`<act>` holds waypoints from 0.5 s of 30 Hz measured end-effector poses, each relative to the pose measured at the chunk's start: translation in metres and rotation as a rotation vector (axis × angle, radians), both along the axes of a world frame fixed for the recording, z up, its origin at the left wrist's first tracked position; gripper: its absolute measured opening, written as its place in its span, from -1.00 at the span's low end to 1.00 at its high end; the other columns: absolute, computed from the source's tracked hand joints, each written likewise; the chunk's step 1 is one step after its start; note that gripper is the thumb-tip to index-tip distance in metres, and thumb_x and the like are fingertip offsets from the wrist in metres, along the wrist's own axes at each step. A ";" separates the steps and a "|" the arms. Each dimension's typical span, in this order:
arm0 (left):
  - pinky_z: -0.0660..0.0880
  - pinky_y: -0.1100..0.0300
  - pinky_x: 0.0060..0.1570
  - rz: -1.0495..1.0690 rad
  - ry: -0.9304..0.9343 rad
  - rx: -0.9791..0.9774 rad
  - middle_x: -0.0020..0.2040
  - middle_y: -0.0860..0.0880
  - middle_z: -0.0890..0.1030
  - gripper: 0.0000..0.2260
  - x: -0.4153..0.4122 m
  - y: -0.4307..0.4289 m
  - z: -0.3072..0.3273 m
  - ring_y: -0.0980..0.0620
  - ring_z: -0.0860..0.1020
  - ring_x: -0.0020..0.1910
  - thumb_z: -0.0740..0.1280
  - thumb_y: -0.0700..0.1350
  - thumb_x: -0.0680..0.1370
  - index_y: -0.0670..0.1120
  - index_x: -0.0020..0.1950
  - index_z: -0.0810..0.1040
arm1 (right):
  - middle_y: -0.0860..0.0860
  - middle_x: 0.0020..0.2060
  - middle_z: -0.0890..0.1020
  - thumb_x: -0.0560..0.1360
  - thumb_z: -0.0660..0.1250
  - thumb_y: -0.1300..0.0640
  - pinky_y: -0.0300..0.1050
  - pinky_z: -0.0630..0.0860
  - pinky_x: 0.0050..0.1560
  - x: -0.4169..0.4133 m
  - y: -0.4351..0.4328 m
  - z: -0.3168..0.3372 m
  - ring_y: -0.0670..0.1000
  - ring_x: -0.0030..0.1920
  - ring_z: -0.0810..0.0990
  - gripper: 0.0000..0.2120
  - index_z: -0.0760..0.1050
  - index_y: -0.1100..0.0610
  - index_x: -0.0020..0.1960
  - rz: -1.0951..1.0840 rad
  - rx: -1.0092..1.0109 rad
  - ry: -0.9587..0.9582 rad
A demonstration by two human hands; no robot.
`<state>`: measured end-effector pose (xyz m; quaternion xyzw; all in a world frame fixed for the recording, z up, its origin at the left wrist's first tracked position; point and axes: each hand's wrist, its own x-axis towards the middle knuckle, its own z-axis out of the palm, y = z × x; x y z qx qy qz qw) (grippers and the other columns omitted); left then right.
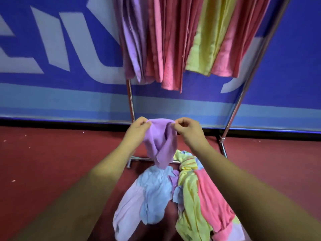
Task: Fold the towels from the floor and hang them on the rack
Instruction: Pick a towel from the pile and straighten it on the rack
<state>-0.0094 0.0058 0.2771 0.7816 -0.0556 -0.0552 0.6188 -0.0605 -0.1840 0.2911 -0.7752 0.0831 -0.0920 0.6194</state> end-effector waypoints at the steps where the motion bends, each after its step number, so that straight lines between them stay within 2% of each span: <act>1: 0.28 0.13 -0.27 0.000 -0.005 -0.060 -0.32 0.01 0.42 -0.86 -0.008 0.002 0.017 0.05 0.34 -0.28 0.29 -0.06 0.52 0.01 -0.24 0.45 | -0.01 -0.36 0.58 0.50 0.43 0.25 -0.31 0.43 -0.32 -0.009 0.001 0.016 -0.15 -0.39 0.46 -0.91 0.60 0.26 -0.16 -0.009 0.025 -0.035; 4: 0.37 0.07 -0.12 -0.049 -0.029 -0.198 -0.27 -0.06 0.48 -0.88 -0.035 0.009 0.057 0.02 0.42 -0.20 0.29 0.01 0.49 0.05 -0.24 0.50 | -0.06 -0.34 0.61 0.50 0.45 0.20 -0.32 0.45 -0.25 -0.034 0.007 0.053 -0.17 -0.34 0.50 -0.87 0.60 0.27 -0.15 -0.011 0.042 -0.112; 8: 0.43 0.01 0.07 -0.109 -0.037 -0.257 -0.14 -0.14 0.55 -0.89 -0.072 0.022 0.070 -0.02 0.50 -0.06 0.28 -0.05 0.56 0.01 -0.17 0.52 | -0.04 -0.33 0.62 0.49 0.47 0.21 -0.37 0.44 -0.26 -0.071 0.015 0.066 -0.19 -0.36 0.51 -0.86 0.61 0.29 -0.15 0.027 0.055 -0.149; 11: 0.40 -0.01 0.03 -0.100 -0.042 -0.162 -0.17 -0.10 0.55 -0.89 -0.087 0.027 0.068 -0.01 0.49 -0.11 0.30 0.03 0.50 0.03 -0.18 0.52 | -0.06 -0.38 0.60 0.48 0.49 0.23 -0.33 0.41 -0.31 -0.084 0.016 0.060 -0.18 -0.40 0.47 -0.88 0.61 0.23 -0.20 0.058 0.049 -0.094; 15: 0.34 0.06 -0.13 -0.096 -0.046 -0.078 -0.24 -0.04 0.49 -0.87 -0.097 0.024 0.077 0.03 0.42 -0.21 0.29 0.04 0.49 0.02 -0.18 0.50 | 0.04 -0.35 0.63 0.44 0.53 0.18 -0.11 0.45 -0.24 -0.089 0.007 0.057 -0.04 -0.33 0.51 -0.85 0.62 0.23 -0.22 0.045 0.122 -0.037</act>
